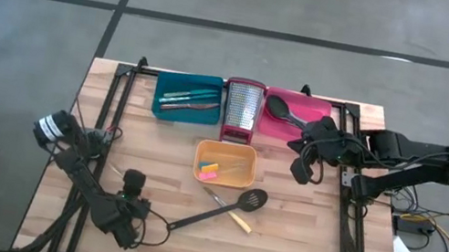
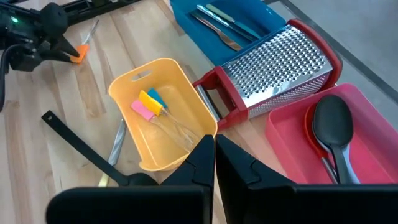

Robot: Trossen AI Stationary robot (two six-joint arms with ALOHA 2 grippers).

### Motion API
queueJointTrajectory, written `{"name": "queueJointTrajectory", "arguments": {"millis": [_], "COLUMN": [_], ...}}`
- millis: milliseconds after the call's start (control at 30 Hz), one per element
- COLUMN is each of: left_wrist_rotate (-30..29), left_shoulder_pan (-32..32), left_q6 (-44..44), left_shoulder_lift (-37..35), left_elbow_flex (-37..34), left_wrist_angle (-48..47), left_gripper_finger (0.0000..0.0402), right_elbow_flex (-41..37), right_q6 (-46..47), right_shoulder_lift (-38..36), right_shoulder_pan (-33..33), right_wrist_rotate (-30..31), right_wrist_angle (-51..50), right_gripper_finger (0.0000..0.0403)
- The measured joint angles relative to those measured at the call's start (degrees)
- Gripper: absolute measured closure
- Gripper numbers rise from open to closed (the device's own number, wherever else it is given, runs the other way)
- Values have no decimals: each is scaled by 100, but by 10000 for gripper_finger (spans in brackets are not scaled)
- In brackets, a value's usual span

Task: Pick & Place Kitchen Items
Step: Put the orange spatula into the yellow bin

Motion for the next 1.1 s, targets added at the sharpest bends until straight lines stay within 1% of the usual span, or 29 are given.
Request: {"name": "queueJointTrajectory", "arguments": {"millis": [133, 167, 433, 667, 767, 867, 1000, 1100], "left_wrist_rotate": [5, -4, -184, -933, -1109, -1502, -2374, -2845], "left_shoulder_pan": [11, 13, 37, 77, 119, 144, 149, 151], "left_q6": [262, 262, 257, 350, 428, 609, 942, 1219], "left_shoulder_lift": [9, -9, -292, -503, -617, -731, -880, -1050], "left_elbow_flex": [0, 0, 25, 229, 308, 434, 726, 991], "left_wrist_angle": [-21, -37, -394, -953, -1085, -1145, -1341, -1540], "left_gripper_finger": [377, 388, 398, 400, 400, 400, 401, 401], "right_elbow_flex": [0, 0, 0, 0, 0, 0, -6, -9], "right_q6": [0, 0, -2, -2, -2, -19, -20, -20], "right_shoulder_lift": [0, 0, 0, -2, -2, -2, -3, -3], "right_shoulder_pan": [0, 0, 0, 0, 0, 0, 0, 0], "right_wrist_rotate": [2, 2, 2, 2, 4, 6, 19, 19], "right_wrist_angle": [0, 0, 0, -2, 0, -2, 1, -2], "right_gripper_finger": [394, 394, 394, 394, 394, 394, 394, 394]}}
